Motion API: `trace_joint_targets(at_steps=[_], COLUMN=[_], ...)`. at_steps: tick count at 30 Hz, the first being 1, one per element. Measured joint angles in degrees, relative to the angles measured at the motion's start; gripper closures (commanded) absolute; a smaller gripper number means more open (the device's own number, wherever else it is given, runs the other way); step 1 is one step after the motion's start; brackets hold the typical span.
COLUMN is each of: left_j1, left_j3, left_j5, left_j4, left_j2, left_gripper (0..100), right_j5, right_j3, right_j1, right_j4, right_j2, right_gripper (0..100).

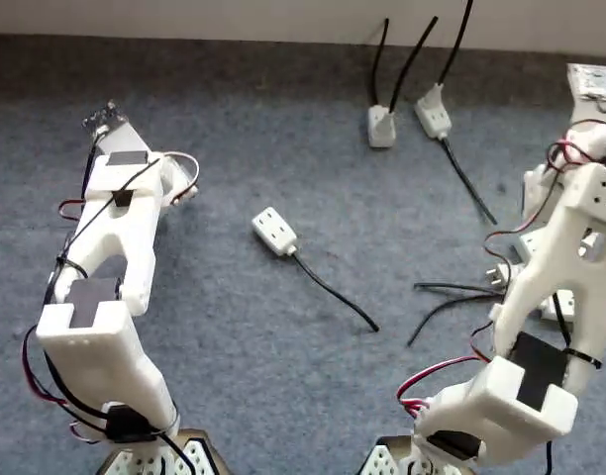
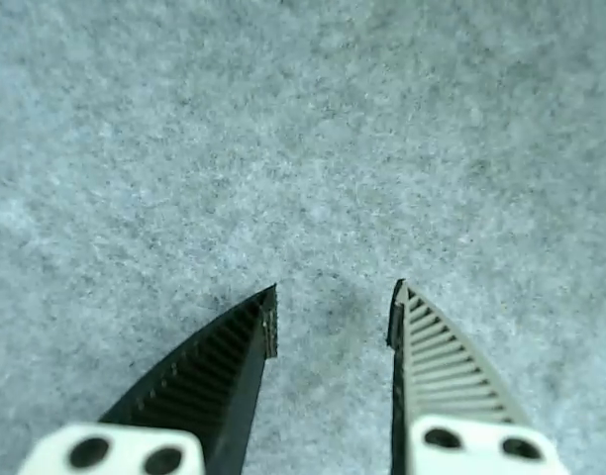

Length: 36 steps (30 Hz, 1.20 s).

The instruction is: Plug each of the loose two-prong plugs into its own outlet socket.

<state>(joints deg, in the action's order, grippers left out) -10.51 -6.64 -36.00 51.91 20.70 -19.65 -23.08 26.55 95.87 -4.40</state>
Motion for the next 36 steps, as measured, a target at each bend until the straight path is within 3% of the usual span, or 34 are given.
trace_joint_targets(at_steps=[6,19,36], left_j1=[0.0,0.0,0.0], left_j3=[0.0,0.0,0.0], left_j5=[-0.3,-0.4,-0.3], left_j4=[-0.7,-1.9,-2.0], left_j2=[0.0,0.0,0.0], left_gripper=[80,80,80], right_j5=[0.9,21.5,23.2], right_j3=[4.9,5.2,8.5], right_j1=[6.5,5.9,5.1], right_j4=[-8.4,-14.4,-16.9], right_j2=[-8.3,-22.7,-24.5], right_gripper=[75.2,79.0,84.1])
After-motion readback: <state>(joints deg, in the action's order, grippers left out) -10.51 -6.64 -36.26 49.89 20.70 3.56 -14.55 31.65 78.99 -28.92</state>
